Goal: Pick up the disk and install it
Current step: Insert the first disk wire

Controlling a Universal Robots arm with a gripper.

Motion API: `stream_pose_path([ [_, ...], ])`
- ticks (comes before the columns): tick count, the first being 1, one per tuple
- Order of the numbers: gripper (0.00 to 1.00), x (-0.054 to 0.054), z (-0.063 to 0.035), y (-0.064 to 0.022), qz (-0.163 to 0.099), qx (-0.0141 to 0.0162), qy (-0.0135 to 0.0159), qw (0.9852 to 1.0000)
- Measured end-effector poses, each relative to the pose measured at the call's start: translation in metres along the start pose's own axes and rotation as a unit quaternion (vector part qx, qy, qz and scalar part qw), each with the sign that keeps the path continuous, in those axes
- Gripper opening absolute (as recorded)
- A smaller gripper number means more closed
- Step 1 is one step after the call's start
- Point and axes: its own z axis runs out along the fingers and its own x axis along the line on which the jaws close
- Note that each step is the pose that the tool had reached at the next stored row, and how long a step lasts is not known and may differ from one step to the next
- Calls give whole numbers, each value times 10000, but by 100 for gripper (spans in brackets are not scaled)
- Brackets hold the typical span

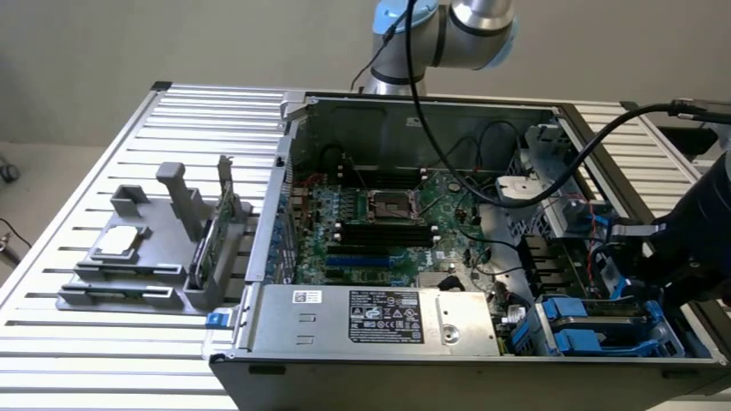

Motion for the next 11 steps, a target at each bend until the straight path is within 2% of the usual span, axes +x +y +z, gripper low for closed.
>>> stream_pose_path([
  [1, 31, -1, -1, -1, 31, 5, 14, 10000],
  [4, 31, -3, -1, -6, 83, -12, 77, 9999],
  [7, 31, -13, 0, -7, 102, -34, 113, 9999],
  [9, 31, -33, 3, -7, 112, -29, 153, 9998],
  [11, 31, -60, 3, -6, 126, -5, 218, 9997],
])
